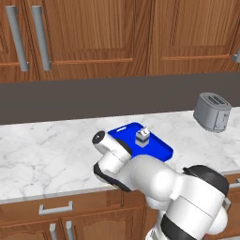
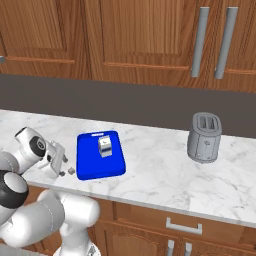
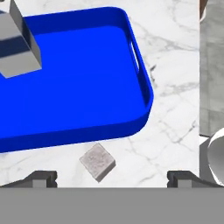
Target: Take out the milk from the fridge and place it on the tray on the counter. Then take the sugar cube near the tray and place it in the tray.
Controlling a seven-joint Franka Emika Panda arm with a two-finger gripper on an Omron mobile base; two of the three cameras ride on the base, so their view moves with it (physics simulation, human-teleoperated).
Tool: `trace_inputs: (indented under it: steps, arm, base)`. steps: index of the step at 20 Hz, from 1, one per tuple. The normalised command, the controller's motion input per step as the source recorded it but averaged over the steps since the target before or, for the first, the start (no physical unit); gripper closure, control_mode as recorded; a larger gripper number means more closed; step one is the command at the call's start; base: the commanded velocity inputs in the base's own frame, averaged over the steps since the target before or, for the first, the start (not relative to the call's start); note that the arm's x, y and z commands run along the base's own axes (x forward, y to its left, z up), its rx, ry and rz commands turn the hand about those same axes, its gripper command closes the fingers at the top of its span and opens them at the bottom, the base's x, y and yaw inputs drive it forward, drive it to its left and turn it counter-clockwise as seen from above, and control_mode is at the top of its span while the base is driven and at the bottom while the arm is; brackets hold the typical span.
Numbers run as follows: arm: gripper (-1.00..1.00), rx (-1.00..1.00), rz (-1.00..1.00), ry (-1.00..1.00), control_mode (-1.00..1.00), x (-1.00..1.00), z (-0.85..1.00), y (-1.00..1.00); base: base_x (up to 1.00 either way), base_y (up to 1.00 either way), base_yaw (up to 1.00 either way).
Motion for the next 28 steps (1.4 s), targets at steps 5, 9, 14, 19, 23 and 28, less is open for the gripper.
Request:
trace_inputs:
  steps: [5,9,14,19,23,28]
  arm:
    - [-1.00,0.00,0.00,0.02,-1.00,0.02,-0.14,-0.19]
    - [-1.00,0.00,0.00,0.05,-1.00,0.02,-0.15,-0.19]
    - [-1.00,0.00,0.00,0.04,-1.00,0.19,-0.20,0.00]
    - [-1.00,0.00,0.00,0.00,-1.00,0.10,-0.16,0.00]
    - [-1.00,0.00,0.00,0.00,-1.00,0.04,-0.13,0.00]
    - [-1.00,0.00,0.00,0.00,-1.00,0.03,-0.15,0.00]
  base:
    - [0.00,0.00,0.00]
    - [0.00,0.00,0.00]
    - [0.00,0.00,0.00]
    - [0.00,0.00,0.00]
    - [0.00,0.00,0.00]
    - [0.00,0.00,0.00]
